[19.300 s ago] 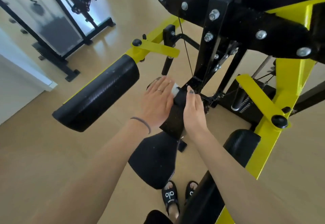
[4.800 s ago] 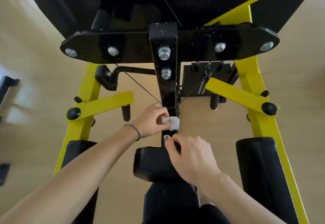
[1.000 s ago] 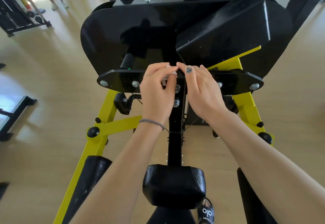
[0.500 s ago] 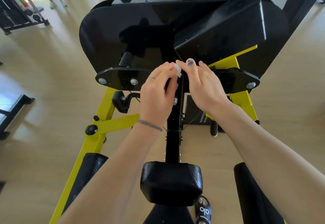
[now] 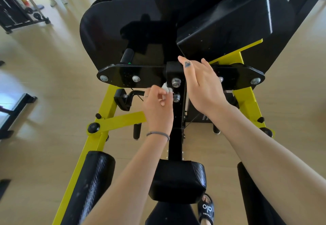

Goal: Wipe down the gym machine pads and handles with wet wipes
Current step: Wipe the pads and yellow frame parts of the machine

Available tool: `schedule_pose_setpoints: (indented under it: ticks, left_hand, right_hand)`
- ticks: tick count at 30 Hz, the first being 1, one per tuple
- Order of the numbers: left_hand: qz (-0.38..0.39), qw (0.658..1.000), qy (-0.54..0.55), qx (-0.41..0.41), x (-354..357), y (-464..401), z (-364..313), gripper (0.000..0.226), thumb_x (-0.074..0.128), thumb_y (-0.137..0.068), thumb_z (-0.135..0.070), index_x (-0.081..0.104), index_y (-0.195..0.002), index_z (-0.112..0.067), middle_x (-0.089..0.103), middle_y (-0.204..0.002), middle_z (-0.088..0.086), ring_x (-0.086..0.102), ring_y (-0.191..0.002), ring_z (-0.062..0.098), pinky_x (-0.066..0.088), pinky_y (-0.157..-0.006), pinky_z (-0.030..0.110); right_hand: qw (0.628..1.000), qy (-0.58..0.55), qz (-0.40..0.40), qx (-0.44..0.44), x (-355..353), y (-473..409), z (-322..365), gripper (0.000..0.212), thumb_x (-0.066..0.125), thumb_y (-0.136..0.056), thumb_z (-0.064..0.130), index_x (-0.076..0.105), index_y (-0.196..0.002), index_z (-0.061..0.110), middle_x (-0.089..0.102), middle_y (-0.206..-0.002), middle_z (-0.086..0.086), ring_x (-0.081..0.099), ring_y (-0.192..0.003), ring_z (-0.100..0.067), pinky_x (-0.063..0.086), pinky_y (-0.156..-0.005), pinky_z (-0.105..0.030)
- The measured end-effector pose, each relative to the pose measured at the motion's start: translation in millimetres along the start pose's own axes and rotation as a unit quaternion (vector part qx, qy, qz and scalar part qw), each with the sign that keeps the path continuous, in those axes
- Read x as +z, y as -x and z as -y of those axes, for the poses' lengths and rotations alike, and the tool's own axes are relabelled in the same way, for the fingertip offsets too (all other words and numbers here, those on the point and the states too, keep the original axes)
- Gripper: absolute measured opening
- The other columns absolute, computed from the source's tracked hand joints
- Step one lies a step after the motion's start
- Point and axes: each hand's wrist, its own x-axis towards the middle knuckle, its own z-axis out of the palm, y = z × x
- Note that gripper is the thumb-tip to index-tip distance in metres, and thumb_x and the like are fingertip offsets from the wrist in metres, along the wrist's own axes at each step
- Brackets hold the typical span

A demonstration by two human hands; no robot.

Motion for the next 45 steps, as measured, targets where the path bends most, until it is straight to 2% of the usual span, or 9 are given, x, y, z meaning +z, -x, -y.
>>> schedule_pose_setpoints:
  ticks: [3, 6, 9, 12, 18, 27, 33, 36, 45]
  left_hand:
    - [0.003, 0.999, -0.022, -0.037, 3, 4, 1, 0.015, 0.072, -0.089, -0.01, 0.061, -0.079, -0.007, 0.059, -0.093, 0.004, 0.049, -0.084, -0.016, 0.045, -0.067, 0.007]
    - [0.0, 0.999, -0.032, -0.032, 2, 4, -6, 0.015, 0.075, -0.087, -0.015, 0.066, -0.077, -0.009, 0.059, -0.089, 0.0, 0.053, -0.077, -0.008, 0.04, -0.067, 0.002]
    - [-0.012, 1.0, -0.008, -0.009, 2, 1, -14, 0.016, 0.075, -0.084, -0.01, 0.065, -0.072, -0.011, 0.057, -0.086, 0.0, 0.054, -0.069, 0.0, 0.042, -0.065, 0.004]
    - [-0.005, 1.0, -0.025, 0.019, 1, -4, -9, 0.021, 0.076, -0.082, -0.01, 0.062, -0.069, -0.016, 0.058, -0.084, 0.003, 0.053, -0.071, 0.002, 0.043, -0.065, 0.006]
    - [0.031, 0.996, -0.067, 0.058, 6, -1, -9, 0.024, 0.074, -0.084, -0.015, 0.059, -0.066, -0.017, 0.058, -0.078, 0.0, 0.049, -0.069, 0.003, 0.038, -0.065, 0.004]
    - [0.027, 0.997, -0.041, 0.063, 4, -1, 4, 0.029, 0.078, -0.081, -0.021, 0.049, -0.078, -0.016, 0.057, -0.072, -0.009, 0.055, -0.065, 0.005, 0.046, -0.061, 0.016]
    - [0.095, 0.991, -0.003, 0.093, -9, -16, -4, 0.026, 0.072, -0.082, -0.013, 0.047, -0.079, -0.016, 0.048, -0.067, -0.012, 0.046, -0.059, 0.004, 0.038, -0.059, 0.012]
    - [0.109, 0.988, -0.02, 0.109, -15, -27, -5, 0.024, 0.073, -0.082, -0.014, 0.049, -0.078, -0.016, 0.048, -0.065, -0.012, 0.047, -0.059, 0.002, 0.038, -0.058, 0.011]
    - [0.186, 0.974, 0.104, -0.076, -10, -9, 46, 0.014, 0.064, -0.097, -0.028, 0.061, -0.097, -0.014, 0.068, -0.089, -0.002, 0.067, -0.079, 0.01, 0.051, -0.071, 0.019]
  right_hand:
    - [0.999, -0.021, 0.02, 0.016, -1, -5, 5, 0.048, 0.02, -0.113, 0.027, 0.054, -0.145, 0.015, 0.061, -0.141, -0.004, 0.018, -0.131, -0.001, -0.005, -0.1, 0.003]
    - [0.996, -0.045, 0.075, 0.012, 1, -20, 9, 0.054, 0.014, -0.112, 0.036, 0.056, -0.144, 0.023, 0.058, -0.144, 0.003, 0.036, -0.138, 0.0, 0.013, -0.112, -0.015]
    - [0.995, -0.003, 0.101, -0.02, 7, -29, 6, 0.056, 0.016, -0.111, 0.035, 0.062, -0.137, 0.015, 0.067, -0.126, -0.011, 0.046, -0.123, -0.011, 0.014, -0.105, -0.005]
    - [0.994, 0.008, 0.108, -0.023, 8, -28, 1, 0.054, 0.019, -0.111, 0.036, 0.06, -0.136, 0.01, 0.061, -0.132, -0.01, 0.05, -0.126, -0.019, 0.031, -0.096, -0.012]
    - [0.992, 0.026, 0.121, -0.032, 4, -32, 2, 0.049, 0.017, -0.113, 0.031, 0.045, -0.153, 0.021, 0.046, -0.156, 0.002, 0.023, -0.145, -0.004, -0.005, -0.091, 0.01]
    - [0.994, 0.013, 0.101, -0.038, 7, -27, -3, 0.051, 0.022, -0.112, 0.026, 0.06, -0.125, -0.006, 0.061, -0.13, -0.016, 0.037, -0.125, -0.002, 0.003, -0.094, 0.008]
    - [0.995, 0.02, 0.085, -0.048, 9, -25, 1, 0.051, 0.02, -0.112, 0.027, 0.06, -0.134, 0.004, 0.06, -0.136, -0.01, 0.038, -0.122, 0.004, 0.004, -0.099, 0.002]
    - [0.996, 0.019, 0.077, -0.05, 11, -26, -1, 0.052, 0.02, -0.111, 0.028, 0.061, -0.131, 0.002, 0.062, -0.13, -0.013, 0.045, -0.117, -0.007, 0.005, -0.093, 0.008]
    - [0.996, 0.016, 0.075, -0.055, 12, -27, -3, 0.051, 0.021, -0.112, 0.026, 0.06, -0.125, -0.004, 0.062, -0.126, -0.021, 0.038, -0.116, -0.017, 0.001, -0.092, 0.01]
